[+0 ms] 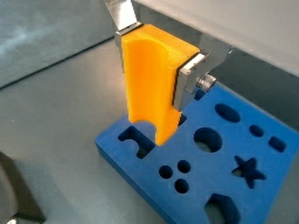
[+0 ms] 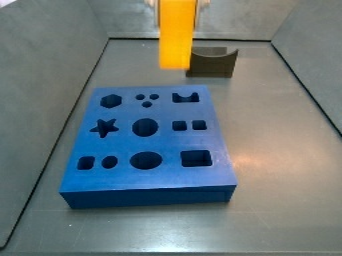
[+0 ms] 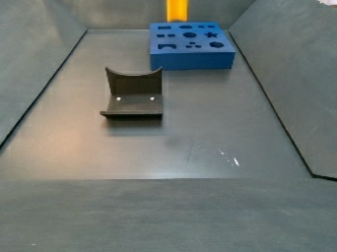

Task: Insert the arch object.

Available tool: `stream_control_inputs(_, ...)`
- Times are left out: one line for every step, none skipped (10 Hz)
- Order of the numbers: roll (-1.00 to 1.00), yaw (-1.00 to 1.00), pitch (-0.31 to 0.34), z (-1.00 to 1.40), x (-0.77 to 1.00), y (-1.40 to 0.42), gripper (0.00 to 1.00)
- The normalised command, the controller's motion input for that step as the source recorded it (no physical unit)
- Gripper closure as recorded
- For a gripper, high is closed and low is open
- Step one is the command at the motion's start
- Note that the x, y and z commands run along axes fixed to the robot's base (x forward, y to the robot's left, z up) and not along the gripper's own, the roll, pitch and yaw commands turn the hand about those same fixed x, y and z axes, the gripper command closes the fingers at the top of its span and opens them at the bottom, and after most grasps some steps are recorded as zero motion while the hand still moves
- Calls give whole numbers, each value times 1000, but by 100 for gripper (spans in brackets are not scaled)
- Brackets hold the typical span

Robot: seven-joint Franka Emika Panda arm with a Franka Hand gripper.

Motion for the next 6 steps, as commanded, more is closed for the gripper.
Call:
stream_control_inputs(126, -57, 0, -691, 177, -74, 100)
stream_control_inputs(111, -66, 0, -669, 174, -31, 100)
stream_control_inputs(124, -20, 0, -606, 266, 0, 100)
stream_control_inputs(117, 0, 0, -463, 389, 0, 100)
stream_control_inputs(60, 0, 0, -229, 309, 0, 100)
stream_control_inputs(26, 0, 26, -43, 283, 0, 100)
